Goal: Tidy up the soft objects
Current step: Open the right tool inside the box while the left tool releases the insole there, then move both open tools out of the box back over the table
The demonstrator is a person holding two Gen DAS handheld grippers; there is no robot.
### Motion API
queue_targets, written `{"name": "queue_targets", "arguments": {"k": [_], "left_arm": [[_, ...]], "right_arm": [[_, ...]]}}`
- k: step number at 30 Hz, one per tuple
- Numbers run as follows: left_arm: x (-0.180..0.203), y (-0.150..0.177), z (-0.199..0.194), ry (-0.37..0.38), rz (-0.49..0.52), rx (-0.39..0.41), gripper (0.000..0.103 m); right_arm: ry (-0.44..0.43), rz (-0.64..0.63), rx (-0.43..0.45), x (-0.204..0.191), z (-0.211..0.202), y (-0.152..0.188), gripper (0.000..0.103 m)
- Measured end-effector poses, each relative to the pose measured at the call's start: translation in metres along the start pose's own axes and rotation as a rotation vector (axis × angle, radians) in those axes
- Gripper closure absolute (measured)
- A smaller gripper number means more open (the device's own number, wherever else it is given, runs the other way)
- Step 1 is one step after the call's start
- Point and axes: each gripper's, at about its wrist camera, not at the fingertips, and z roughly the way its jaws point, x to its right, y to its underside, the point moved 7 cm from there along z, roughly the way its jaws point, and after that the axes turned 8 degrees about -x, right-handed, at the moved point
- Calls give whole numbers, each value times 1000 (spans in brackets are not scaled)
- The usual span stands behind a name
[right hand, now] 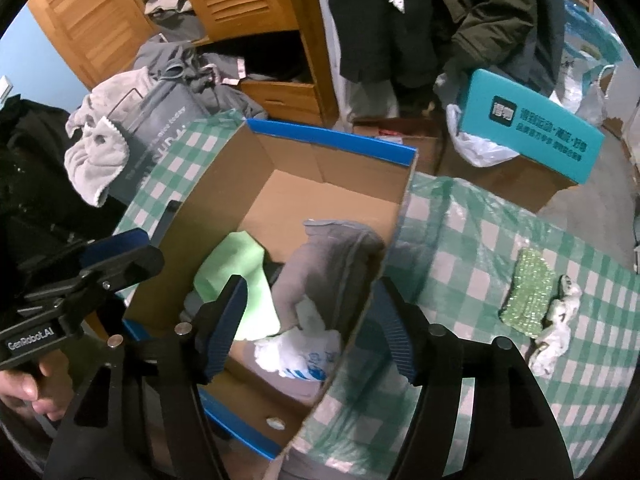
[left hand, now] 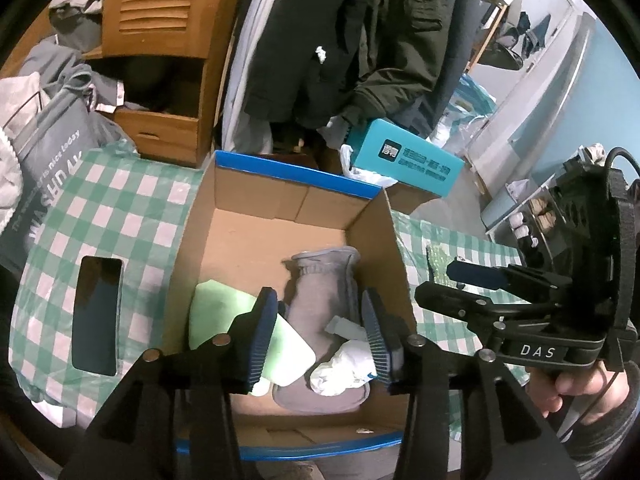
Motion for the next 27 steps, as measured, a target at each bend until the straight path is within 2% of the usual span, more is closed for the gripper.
{"name": "queue_targets", "arguments": {"k": [5, 14, 16, 18, 27], "left_arm": [[14, 0, 1, 2, 30, 3, 51], [38, 4, 10, 1, 70, -25, 49], [45, 4, 13, -1, 84, -31, 46], [51, 4, 15, -6, 99, -30, 39], [81, 8, 25, -9, 158, -54, 39]], "right_arm": [[30, 0, 5, 8, -7, 6, 35], [61, 30, 17, 33, -17, 20, 35], [66, 46, 20, 42, -20, 23, 35], [72, 60, 24, 50, -22, 27, 35], [96, 132, 33, 89, -32, 46, 35]]}}
